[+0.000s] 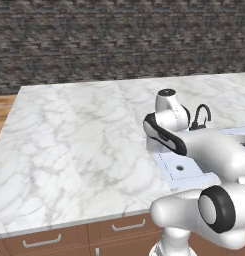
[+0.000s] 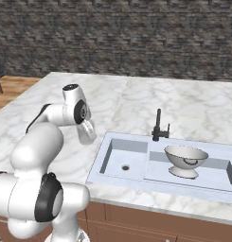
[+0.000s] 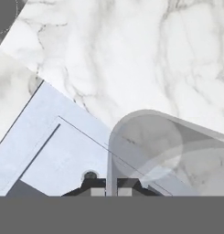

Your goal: Place the glass cup in the left basin and the colander in the right basin of the sink.

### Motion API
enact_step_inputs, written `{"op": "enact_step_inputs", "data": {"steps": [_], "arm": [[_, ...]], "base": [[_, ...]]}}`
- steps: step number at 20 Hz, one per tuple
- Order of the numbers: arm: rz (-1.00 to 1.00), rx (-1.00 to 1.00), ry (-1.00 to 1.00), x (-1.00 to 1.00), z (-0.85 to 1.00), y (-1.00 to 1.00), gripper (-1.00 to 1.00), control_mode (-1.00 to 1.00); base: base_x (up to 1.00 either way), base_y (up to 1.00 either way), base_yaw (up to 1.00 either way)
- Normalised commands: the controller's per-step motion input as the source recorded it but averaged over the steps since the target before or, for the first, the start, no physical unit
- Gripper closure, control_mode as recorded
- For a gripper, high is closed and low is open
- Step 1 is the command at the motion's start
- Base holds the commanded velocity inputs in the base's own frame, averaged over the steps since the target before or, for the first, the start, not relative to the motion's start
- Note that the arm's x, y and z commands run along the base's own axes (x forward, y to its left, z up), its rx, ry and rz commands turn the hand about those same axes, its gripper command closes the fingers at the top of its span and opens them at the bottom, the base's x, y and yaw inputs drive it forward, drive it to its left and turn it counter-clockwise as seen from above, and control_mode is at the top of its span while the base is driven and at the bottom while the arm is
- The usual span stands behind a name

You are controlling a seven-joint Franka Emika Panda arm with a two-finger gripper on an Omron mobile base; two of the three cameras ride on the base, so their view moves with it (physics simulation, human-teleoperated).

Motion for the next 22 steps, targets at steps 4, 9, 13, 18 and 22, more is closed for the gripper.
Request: {"op": "enact_step_inputs", "data": {"steps": [4, 9, 13, 18, 22], "arm": [[-0.13, 0.04, 0.01, 0.13, 0.0, -0.65, 1.0, -1.0], [-0.12, 0.01, 0.0, 0.05, 0.0, -0.6, 1.0, -1.0], [-0.11, 0.01, 0.0, 0.03, -0.04, -0.54, 1.0, -1.0], [-0.09, 0.01, 0.0, 0.06, -0.18, -0.41, 1.0, -1.0], [-0.08, 0.0, 0.0, 0.18, -0.31, -0.25, 1.0, -1.0]], "base": [[0.0, 0.0, 0.0], [0.0, 0.0, 0.0], [0.0, 0.0, 0.0], [0.0, 0.0, 0.0], [0.0, 0.0, 0.0]]}}
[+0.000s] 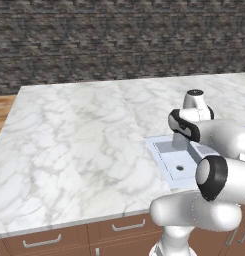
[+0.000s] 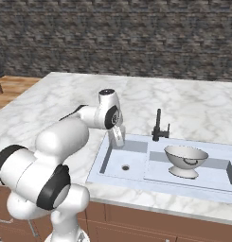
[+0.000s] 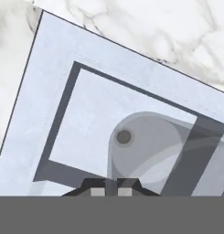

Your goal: Place the glass cup in the left basin and the colander in the right basin of the sink.

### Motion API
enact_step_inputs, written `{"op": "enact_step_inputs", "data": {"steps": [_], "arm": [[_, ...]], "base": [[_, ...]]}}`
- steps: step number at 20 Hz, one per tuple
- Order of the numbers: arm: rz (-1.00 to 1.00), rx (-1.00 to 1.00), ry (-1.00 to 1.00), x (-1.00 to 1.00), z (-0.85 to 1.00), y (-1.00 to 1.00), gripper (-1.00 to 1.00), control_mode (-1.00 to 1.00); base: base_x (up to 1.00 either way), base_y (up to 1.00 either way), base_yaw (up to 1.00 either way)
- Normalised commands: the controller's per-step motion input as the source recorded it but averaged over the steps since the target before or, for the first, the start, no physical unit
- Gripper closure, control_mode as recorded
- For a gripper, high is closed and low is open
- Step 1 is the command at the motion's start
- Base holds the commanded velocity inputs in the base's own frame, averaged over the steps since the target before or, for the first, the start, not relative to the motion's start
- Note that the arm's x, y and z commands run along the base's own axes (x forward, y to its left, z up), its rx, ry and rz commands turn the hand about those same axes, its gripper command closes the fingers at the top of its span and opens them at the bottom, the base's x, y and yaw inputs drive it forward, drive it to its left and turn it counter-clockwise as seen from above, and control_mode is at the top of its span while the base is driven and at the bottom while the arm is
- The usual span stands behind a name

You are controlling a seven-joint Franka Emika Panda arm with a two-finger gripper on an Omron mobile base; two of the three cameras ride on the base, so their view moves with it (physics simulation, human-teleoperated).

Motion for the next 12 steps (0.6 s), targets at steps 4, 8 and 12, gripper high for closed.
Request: {"op": "enact_step_inputs", "data": {"steps": [4, 8, 12], "arm": [[-0.06, 0.0, 0.0, 0.2, -0.32, -0.13, 1.0, -1.0], [-0.04, 0.0, 0.0, 0.23, -0.34, -0.04, 1.0, -1.0], [-0.03, 0.0, 0.0, 0.21, -0.25, 0.0, 1.0, -1.0]], "base": [[0.0, 0.0, 0.0], [0.0, 0.0, 0.0], [0.0, 0.0, 0.0]]}}
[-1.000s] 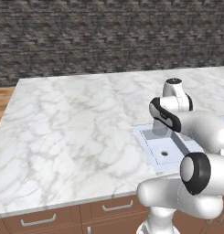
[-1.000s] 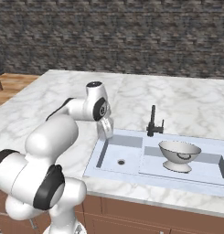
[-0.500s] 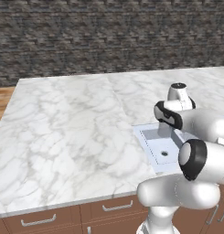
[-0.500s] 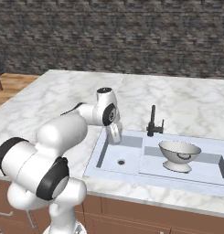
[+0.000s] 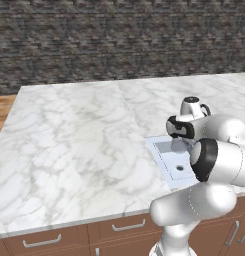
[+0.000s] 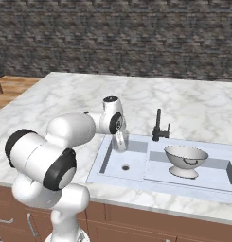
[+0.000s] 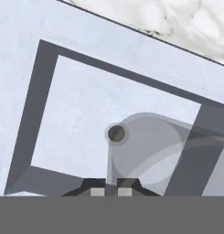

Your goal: Place the glass cup in the left basin and the colander in the right basin of the sink.

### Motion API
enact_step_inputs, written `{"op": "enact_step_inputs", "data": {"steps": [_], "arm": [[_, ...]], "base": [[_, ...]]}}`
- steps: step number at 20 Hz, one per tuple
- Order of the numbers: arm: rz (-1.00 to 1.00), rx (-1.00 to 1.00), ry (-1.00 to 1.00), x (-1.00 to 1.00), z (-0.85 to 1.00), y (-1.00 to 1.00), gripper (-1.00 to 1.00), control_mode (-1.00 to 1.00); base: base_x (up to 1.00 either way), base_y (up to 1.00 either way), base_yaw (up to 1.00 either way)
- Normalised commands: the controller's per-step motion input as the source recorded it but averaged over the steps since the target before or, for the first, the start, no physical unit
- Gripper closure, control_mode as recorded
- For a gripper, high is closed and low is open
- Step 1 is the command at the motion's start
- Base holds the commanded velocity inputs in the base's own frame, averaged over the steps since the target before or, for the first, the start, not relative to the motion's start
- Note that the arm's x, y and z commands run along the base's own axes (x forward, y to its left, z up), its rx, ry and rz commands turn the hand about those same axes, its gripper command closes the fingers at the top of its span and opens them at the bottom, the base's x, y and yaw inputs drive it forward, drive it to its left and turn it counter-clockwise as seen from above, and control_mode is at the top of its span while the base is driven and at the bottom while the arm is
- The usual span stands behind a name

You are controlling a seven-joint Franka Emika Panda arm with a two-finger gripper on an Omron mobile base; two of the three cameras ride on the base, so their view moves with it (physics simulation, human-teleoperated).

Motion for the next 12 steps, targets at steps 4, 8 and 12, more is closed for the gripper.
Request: {"op": "enact_step_inputs", "data": {"steps": [4, 8, 12], "arm": [[-0.02, 0.02, 0.0, 0.19, -0.26, -0.01, 1.0, -1.0], [0.0, 0.03, 0.02, 0.05, -0.28, -0.01, 1.0, -1.0], [0.0, 0.04, 0.04, 0.08, -0.27, -0.01, 1.0, -1.0]], "base": [[0.0, 0.0, 0.0], [0.0, 0.0, 0.0], [0.0, 0.0, 0.0]]}}
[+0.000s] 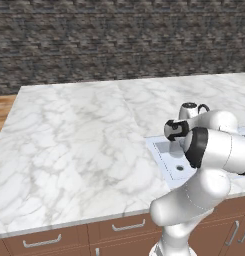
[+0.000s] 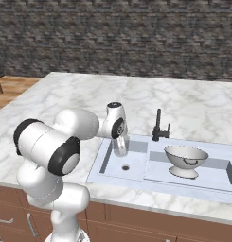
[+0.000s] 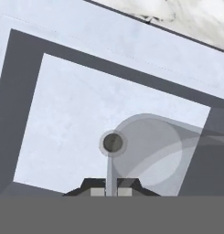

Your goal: Place the glass cup in the left basin and the colander in the right basin of the sink.

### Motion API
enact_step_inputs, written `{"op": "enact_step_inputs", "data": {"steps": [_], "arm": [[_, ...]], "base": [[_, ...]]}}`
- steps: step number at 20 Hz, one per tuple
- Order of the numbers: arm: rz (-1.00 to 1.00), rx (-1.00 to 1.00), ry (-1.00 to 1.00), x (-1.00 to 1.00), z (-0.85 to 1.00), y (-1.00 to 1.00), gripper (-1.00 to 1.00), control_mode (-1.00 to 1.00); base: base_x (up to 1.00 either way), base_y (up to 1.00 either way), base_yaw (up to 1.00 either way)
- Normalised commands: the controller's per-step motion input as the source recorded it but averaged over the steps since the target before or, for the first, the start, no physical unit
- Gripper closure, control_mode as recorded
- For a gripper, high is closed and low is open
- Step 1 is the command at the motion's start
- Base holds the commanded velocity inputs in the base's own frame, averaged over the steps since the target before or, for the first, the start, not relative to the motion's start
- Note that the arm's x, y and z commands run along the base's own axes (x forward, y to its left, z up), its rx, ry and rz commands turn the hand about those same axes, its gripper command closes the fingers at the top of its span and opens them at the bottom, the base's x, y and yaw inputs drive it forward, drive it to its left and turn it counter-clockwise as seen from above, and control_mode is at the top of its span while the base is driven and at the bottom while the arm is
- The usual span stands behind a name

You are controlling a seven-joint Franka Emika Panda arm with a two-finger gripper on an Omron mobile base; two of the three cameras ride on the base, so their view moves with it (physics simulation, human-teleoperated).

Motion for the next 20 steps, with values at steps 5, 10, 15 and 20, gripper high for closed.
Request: {"op": "enact_step_inputs", "data": {"steps": [5, 10, 15, 20], "arm": [[0.0, 0.01, 0.01, 0.11, -0.28, -0.02, 1.0, -1.0], [0.0, 0.0, 0.0, 0.15, -0.36, -0.01, 1.0, -1.0], [0.0, 0.0, 0.0, 0.17, -0.36, 0.0, 1.0, -1.0], [0.0, 0.0, 0.0, 0.19, -0.26, 0.0, 1.0, -1.0]], "base": [[0.0, 0.0, 0.0], [0.0, 0.0, 0.0], [0.0, 0.0, 0.0], [0.0, 0.0, 0.0]]}}
